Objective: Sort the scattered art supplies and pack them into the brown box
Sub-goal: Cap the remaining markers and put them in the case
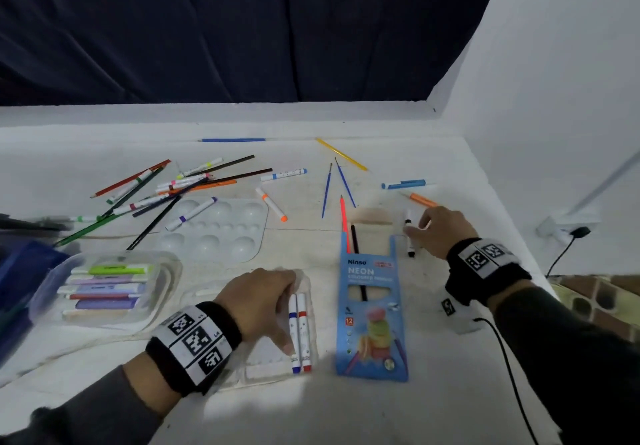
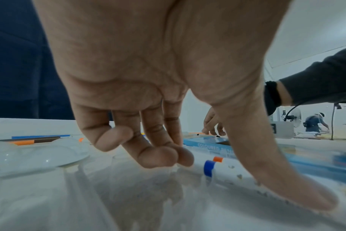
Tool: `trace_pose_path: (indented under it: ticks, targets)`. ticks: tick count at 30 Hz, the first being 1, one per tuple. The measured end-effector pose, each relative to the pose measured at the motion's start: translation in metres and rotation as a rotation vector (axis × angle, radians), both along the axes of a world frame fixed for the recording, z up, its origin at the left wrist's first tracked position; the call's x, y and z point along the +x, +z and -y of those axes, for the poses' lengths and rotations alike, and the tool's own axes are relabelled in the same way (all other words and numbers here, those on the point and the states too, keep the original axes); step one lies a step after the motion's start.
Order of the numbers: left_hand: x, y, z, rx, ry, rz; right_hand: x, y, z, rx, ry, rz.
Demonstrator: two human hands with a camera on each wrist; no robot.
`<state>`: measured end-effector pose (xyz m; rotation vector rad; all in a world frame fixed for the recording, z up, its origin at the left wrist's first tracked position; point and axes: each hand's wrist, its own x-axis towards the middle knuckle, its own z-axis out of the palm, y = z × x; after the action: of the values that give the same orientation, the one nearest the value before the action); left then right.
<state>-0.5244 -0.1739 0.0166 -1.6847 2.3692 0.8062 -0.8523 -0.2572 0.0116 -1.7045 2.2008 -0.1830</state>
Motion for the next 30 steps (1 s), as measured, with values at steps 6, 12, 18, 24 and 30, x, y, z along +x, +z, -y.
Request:
trace_pose_path:
  ticks: [6, 12, 18, 24, 30]
  targets:
    - [-0.001, 0.000, 0.004, -0.029, -0.052, 0.049, 0.006, -0.006, 0.006, 0.047, 0.040, 0.029]
    - [0.010, 0.001, 0.023, 0.055, -0.121, -0.034, 0.017, 0.004, -0.013, -0.129, -0.032, 0.299]
    - [0.026, 0.022, 0.096, -0.259, 0.174, -0.250, 0.051, 0.042, -0.043, -0.437, -0.003, 0.695]
    - [0.023, 0.012, 0.178, -0.186, 0.231, 0.131, 0.072, 0.049, -0.058, -0.462, 0.036, 0.729]
    - [0.012, 0.000, 0.195, -0.194, 0.176, 0.269, 0.080, 0.050, -0.070, -0.400, 0.073, 0.766]
